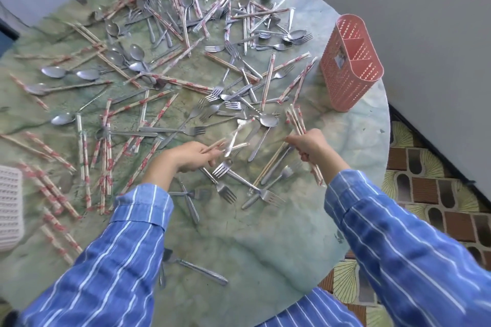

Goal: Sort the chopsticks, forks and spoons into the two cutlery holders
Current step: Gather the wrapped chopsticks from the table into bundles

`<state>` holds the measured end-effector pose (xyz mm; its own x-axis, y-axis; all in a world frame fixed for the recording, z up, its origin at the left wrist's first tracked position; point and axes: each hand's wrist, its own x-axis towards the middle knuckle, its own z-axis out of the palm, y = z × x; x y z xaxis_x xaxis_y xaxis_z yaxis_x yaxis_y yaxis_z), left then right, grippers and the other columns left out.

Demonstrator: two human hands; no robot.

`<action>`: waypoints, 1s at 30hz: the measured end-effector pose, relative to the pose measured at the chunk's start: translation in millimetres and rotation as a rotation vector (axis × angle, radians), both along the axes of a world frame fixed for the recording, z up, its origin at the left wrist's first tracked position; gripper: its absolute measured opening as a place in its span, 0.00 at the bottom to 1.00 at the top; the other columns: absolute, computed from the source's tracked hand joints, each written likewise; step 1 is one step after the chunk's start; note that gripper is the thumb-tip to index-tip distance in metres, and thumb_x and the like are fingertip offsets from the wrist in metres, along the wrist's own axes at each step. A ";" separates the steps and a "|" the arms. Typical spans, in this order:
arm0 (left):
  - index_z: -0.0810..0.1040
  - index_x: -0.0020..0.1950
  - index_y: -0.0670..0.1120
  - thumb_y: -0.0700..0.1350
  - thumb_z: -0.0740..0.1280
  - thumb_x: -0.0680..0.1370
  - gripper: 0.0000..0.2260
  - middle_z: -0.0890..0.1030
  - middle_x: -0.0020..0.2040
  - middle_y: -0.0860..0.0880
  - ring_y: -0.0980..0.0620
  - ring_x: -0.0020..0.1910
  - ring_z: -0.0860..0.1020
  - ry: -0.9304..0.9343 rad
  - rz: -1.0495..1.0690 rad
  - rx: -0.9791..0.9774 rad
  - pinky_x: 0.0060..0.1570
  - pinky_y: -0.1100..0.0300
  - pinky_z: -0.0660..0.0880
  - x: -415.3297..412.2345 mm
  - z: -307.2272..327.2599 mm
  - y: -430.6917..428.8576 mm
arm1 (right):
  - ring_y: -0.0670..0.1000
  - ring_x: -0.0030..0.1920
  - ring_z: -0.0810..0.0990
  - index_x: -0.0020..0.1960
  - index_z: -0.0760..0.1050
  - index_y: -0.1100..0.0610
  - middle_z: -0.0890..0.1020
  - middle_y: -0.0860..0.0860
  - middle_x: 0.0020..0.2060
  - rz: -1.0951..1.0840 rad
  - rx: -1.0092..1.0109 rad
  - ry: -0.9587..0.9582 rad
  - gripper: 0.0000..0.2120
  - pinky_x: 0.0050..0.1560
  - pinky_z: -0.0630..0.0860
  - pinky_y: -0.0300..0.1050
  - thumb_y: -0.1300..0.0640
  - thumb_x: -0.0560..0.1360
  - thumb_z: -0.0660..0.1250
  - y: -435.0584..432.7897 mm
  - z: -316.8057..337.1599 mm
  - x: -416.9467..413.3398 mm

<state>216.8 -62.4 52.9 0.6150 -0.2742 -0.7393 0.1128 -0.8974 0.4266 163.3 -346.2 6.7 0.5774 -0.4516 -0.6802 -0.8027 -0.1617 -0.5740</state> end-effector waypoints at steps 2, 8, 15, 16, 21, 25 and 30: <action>0.78 0.48 0.47 0.52 0.62 0.81 0.10 0.75 0.34 0.50 0.54 0.28 0.70 0.065 0.026 -0.013 0.27 0.63 0.65 0.0 -2.4 8.5 | 0.52 0.25 0.72 0.38 0.76 0.61 0.75 0.54 0.27 0.070 -0.108 0.019 0.15 0.23 0.69 0.42 0.51 0.68 0.76 5.3 -4.5 3.9; 0.82 0.47 0.41 0.40 0.69 0.76 0.04 0.85 0.45 0.42 0.50 0.34 0.78 -0.071 0.030 0.203 0.38 0.60 0.73 9.6 -2.2 22.1 | 0.57 0.42 0.82 0.45 0.81 0.62 0.83 0.56 0.41 0.127 -0.250 0.060 0.18 0.42 0.80 0.48 0.49 0.64 0.77 18.0 -13.3 10.4; 0.80 0.43 0.39 0.40 0.68 0.78 0.06 0.83 0.31 0.51 0.61 0.26 0.77 -0.015 0.345 -0.145 0.31 0.69 0.75 16.7 3.1 18.7 | 0.49 0.18 0.66 0.34 0.73 0.60 0.73 0.53 0.25 -0.123 0.048 -0.027 0.07 0.21 0.63 0.36 0.57 0.67 0.68 13.1 -3.1 -1.9; 0.81 0.46 0.38 0.42 0.68 0.78 0.07 0.85 0.37 0.48 0.58 0.31 0.80 0.002 0.412 -0.210 0.37 0.66 0.78 18.3 3.0 15.9 | 0.48 0.17 0.64 0.35 0.72 0.59 0.72 0.54 0.25 -0.190 0.115 -0.080 0.08 0.20 0.62 0.35 0.57 0.69 0.68 11.1 -1.8 -3.6; 0.70 0.59 0.36 0.44 0.60 0.82 0.12 0.75 0.40 0.45 0.51 0.35 0.76 0.072 0.673 -0.507 0.34 0.62 0.80 24.4 8.1 -24.3 | 0.48 0.20 0.65 0.37 0.68 0.55 0.75 0.54 0.27 -0.307 0.141 -0.346 0.09 0.21 0.62 0.37 0.56 0.76 0.61 -6.4 12.5 1.2; 0.71 0.56 0.38 0.43 0.61 0.82 0.09 0.76 0.41 0.45 0.52 0.36 0.76 -0.054 0.634 -0.582 0.35 0.62 0.80 39.8 8.5 -66.9 | 0.52 0.30 0.74 0.43 0.67 0.52 0.84 0.57 0.41 -0.250 0.065 -0.454 0.04 0.25 0.70 0.41 0.55 0.77 0.58 -28.8 18.9 23.0; 0.76 0.49 0.41 0.42 0.65 0.80 0.05 0.80 0.41 0.46 0.50 0.37 0.78 -0.185 0.515 -0.572 0.45 0.55 0.80 68.9 3.1 -117.1 | 0.47 0.33 0.75 0.46 0.62 0.48 0.86 0.50 0.38 -0.096 -0.066 -0.623 0.04 0.42 0.71 0.52 0.52 0.78 0.57 -49.6 17.1 46.0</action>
<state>285.7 -179.5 55.9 0.8671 -0.2279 -0.4429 0.3366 -0.3872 0.8583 209.3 -395.8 23.8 0.8108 -0.5508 -0.1983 -0.3338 -0.1567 -0.9295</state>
